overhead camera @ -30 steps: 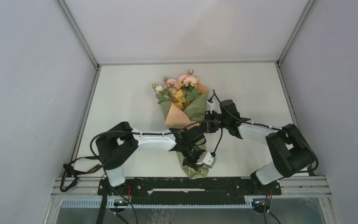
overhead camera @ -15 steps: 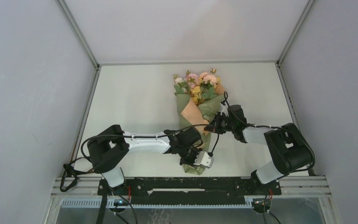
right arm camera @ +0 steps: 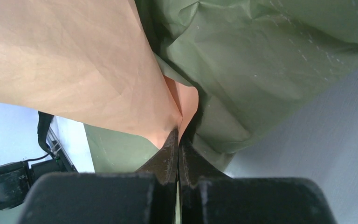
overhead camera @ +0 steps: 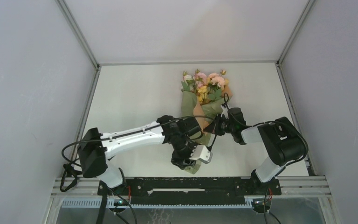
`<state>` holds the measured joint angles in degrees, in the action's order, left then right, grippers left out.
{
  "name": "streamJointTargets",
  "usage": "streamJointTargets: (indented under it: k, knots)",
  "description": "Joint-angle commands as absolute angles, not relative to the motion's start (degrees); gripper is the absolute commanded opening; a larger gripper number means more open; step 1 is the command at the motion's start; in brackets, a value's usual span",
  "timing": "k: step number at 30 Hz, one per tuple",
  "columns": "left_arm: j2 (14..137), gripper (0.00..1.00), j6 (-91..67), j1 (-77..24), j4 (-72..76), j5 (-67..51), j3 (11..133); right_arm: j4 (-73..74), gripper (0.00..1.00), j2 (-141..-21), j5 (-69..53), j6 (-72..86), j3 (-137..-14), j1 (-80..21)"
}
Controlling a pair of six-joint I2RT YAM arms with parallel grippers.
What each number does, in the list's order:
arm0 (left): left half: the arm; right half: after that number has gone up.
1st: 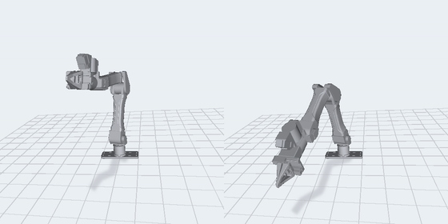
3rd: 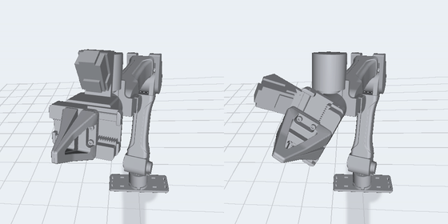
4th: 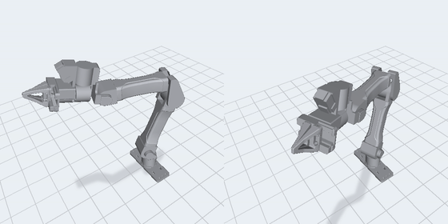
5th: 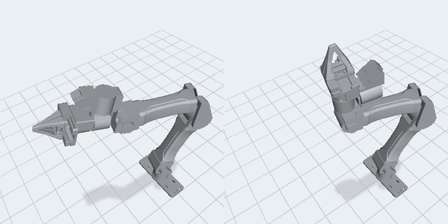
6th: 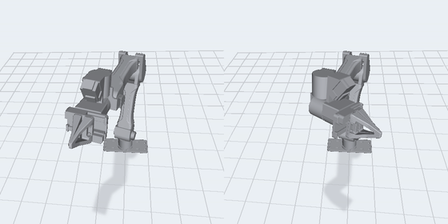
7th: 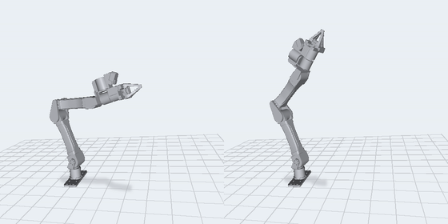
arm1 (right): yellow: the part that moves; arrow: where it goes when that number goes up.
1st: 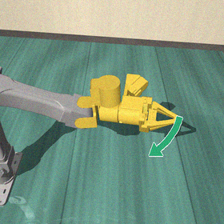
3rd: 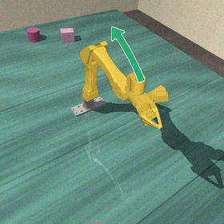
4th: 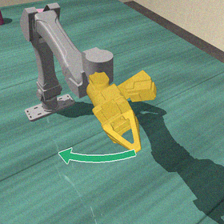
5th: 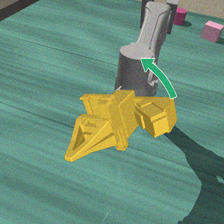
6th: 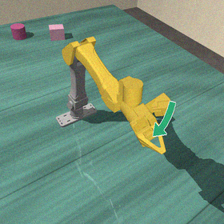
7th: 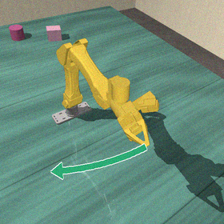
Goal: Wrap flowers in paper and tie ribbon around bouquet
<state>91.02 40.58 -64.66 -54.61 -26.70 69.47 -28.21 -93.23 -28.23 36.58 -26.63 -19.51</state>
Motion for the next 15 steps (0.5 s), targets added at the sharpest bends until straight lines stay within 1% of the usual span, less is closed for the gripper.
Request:
streamJointTargets:
  k: [1,3,4,6,7,8,10,15]
  knots:
    - [86.82,0.55,44.13,-62.03,-72.66,-35.42,79.49,-32.17,0.00,-94.53,-27.39,37.70,-25.03,-19.01]
    - [85.95,0.51,41.83,-58.26,-68.14,-36.70,80.04,-32.55,0.00,-94.54,-27.42,38.02,-24.71,-18.98]
    - [85.62,0.46,36.91,-56.16,-61.36,-35.26,78.47,-32.67,0.00,-94.45,-27.50,38.17,-24.58,-18.97]
    - [86.18,0.27,26.68,-52.57,-46.52,-24.66,73.50,-32.77,0.00,-94.24,-27.59,38.32,-24.52,-18.98]
    - [87.41,0.21,24.54,-52.10,-41.10,-18.44,71.22,-32.75,0.00,-94.18,-27.60,38.52,-24.52,-18.96]
    - [89.18,0.18,24.63,-52.42,-37.93,-13.42,69.79,-32.90,0.00,-94.25,-27.70,38.67,-24.52,-18.98]
    - [92.99,0.20,26.01,-54.10,-34.02,-9.84,68.53,-33.31,0.00,-94.37,-27.91,39.02,-24.52,-19.12]
    - [97.63,0.32,28.14,-60.94,-25.00,-7.56,63.86,-35.03,0.00,-94.36,-27.73,40.85,-23.75,-19.40]
